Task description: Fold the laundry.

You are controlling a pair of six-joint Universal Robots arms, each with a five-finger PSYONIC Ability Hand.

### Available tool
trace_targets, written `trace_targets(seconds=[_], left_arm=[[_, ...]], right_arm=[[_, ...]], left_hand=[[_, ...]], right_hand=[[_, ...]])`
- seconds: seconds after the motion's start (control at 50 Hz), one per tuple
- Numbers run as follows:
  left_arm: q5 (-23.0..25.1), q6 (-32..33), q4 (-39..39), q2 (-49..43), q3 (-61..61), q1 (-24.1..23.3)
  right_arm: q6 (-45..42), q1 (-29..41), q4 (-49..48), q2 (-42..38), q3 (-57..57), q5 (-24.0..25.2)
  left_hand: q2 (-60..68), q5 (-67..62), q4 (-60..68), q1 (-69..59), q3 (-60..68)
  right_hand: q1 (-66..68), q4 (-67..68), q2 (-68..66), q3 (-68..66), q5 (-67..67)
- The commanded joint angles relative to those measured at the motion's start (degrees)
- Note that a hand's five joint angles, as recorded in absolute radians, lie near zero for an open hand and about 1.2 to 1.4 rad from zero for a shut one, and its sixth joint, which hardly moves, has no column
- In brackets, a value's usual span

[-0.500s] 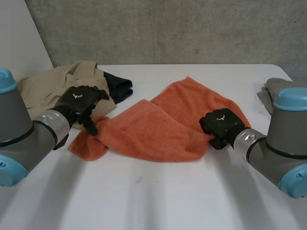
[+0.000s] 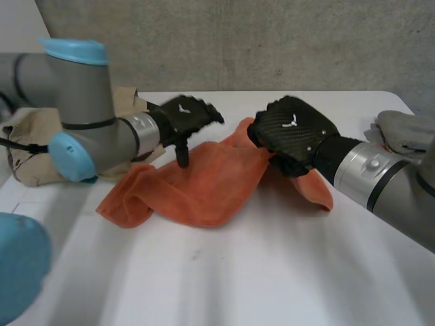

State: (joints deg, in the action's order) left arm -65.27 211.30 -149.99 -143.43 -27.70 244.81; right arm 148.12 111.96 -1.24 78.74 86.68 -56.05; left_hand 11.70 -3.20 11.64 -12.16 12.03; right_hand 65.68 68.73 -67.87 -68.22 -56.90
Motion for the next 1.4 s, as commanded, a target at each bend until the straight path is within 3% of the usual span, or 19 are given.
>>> trace_targets(seconds=[0.02,0.14,0.22,0.34,0.4,0.44,0.46,0.48,0.54,0.6,0.68,0.7,0.86,0.98,1.1,1.22,1.28,1.38,1.4], left_arm=[[4.4,3.8,5.8,-8.1,7.1,-2.1],[4.7,3.4,3.4,-9.7,6.5,-4.1],[3.8,1.5,-0.2,-10.5,6.7,-5.9],[-0.5,-3.3,-3.5,-10.9,7.8,-8.7],[0.8,-4.6,-3.5,-10.8,8.0,-9.3],[3.1,-5.6,-3.0,-10.6,7.7,-9.6],[3.6,-6.0,-2.9,-10.5,7.6,-9.7],[3.9,-6.3,-2.9,-10.3,7.6,-9.8],[2.0,-7.1,-3.4,-9.7,7.9,-9.7],[-5.7,-7.4,-10.3,-9.8,12.0,-8.7],[-25.6,-8.2,-21.7,-7.4,17.0,-7.2],[-26.9,-8.4,-22.4,-6.5,17.0,-7.1],[-27.3,-8.6,-25.4,7.8,4.5,-6.0],[-30.4,-6.0,-26.4,16.7,-19.3,-7.0],[-38.6,-3.9,-27.7,18.7,-37.8,-7.9],[-39.9,-5.3,-27.4,16.3,-42.2,-9.4],[-39.6,-6.6,-26.4,15.5,-41.6,-9.0],[-37.1,-9.2,-21.8,18.0,-40.4,-7.3],[-36.3,-9.4,-21.5,18.6,-40.3,-6.8]], right_arm=[[3.9,-0.6,-2.3,2.9,-1.3,2.3],[9.9,-2.0,-3.8,3.1,-3.4,3.5],[12.5,-2.4,-3.5,2.8,-4.8,3.6],[12.9,-1.9,-3.2,2.3,-5.7,3.7],[13.1,-2.2,-3.6,1.8,-6.2,3.7],[13.2,-2.4,-3.7,0.5,-7.4,3.7],[13.2,-2.7,-3.7,-0.1,-7.8,3.5],[13.2,-3.0,-3.7,-0.7,-8.4,3.4],[12.9,-4.8,-3.8,-3.5,-11.2,2.9],[12.1,-6.0,-3.9,-7.3,-15.7,0.4],[7.9,-6.5,-3.2,-12.8,-24.3,-7.9],[7.1,-6.5,-3.2,-13.6,-25.8,-9.2],[2.2,-4.6,-0.5,-16.0,-31.6,-14.9],[2.6,-2.4,-0.4,-14.6,-21.4,-13.7],[0.9,0.2,0.7,-16.4,-9.7,-13.9],[-3.7,1.0,0.5,-20.5,-5.1,-16.2],[-4.9,1.0,0.8,-21.6,-5.1,-17.9],[-3.8,1.1,0.9,-20.5,-4.7,-19.2],[-3.5,1.1,0.9,-20.2,-4.5,-19.2]], left_hand=[[1.4,0.1,1.4,-0.9,1.0],[17.5,-16.0,17.6,-17.0,17.2],[-0.1,1.6,0.0,0.5,-0.4],[0.5,1.0,0.5,0.0,0.2],[17.8,-16.3,17.8,-17.3,17.4],[57.2,-55.7,57.3,-56.8,56.9],[68.2,-66.7,68.2,-67.7,67.9],[68.3,-66.8,68.4,-67.8,68.0],[68.3,-66.8,68.4,-67.8,68.0],[68.3,-66.8,68.4,-67.8,68.0],[68.3,-66.8,68.4,-67.8,68.0],[68.3,-66.8,68.4,-67.8,68.0],[68.3,-66.8,68.4,-67.8,68.0],[68.3,-66.8,68.4,-67.8,68.0],[68.3,-66.8,68.4,-67.8,68.0],[61.8,-60.3,61.8,-61.3,61.4],[47.3,-45.8,47.4,-46.9,47.0],[6.5,-5.0,6.6,-6.0,6.2],[5.3,-3.8,5.3,-4.8,4.9]], right_hand=[[14.3,11.3,-12.1,-11.8,-13.1],[14.3,11.3,-12.1,-11.8,-13.1],[14.3,11.3,-12.1,-11.8,-13.1],[14.3,11.3,-12.1,-11.8,-13.1],[14.3,11.3,-12.1,-11.8,-13.1],[14.3,11.3,-12.1,-11.8,-13.1],[14.3,11.3,-12.1,-11.8,-13.1],[14.3,11.3,-12.1,-11.8,-13.1],[14.3,11.3,-12.1,-11.8,-13.1],[14.3,11.3,-12.1,-11.8,-13.1],[14.3,11.3,-12.1,-11.8,-13.1],[14.3,11.3,-12.1,-11.8,-13.1],[14.3,11.3,-12.1,-11.8,-13.1],[14.3,11.3,-12.1,-11.8,-13.1],[14.3,11.3,-12.1,-11.8,-13.1],[14.3,11.3,-12.1,-11.8,-13.1],[14.3,11.3,-12.1,-11.8,-13.1],[14.3,11.3,-12.1,-11.8,-13.1],[14.3,11.3,-12.1,-11.8,-13.1]])
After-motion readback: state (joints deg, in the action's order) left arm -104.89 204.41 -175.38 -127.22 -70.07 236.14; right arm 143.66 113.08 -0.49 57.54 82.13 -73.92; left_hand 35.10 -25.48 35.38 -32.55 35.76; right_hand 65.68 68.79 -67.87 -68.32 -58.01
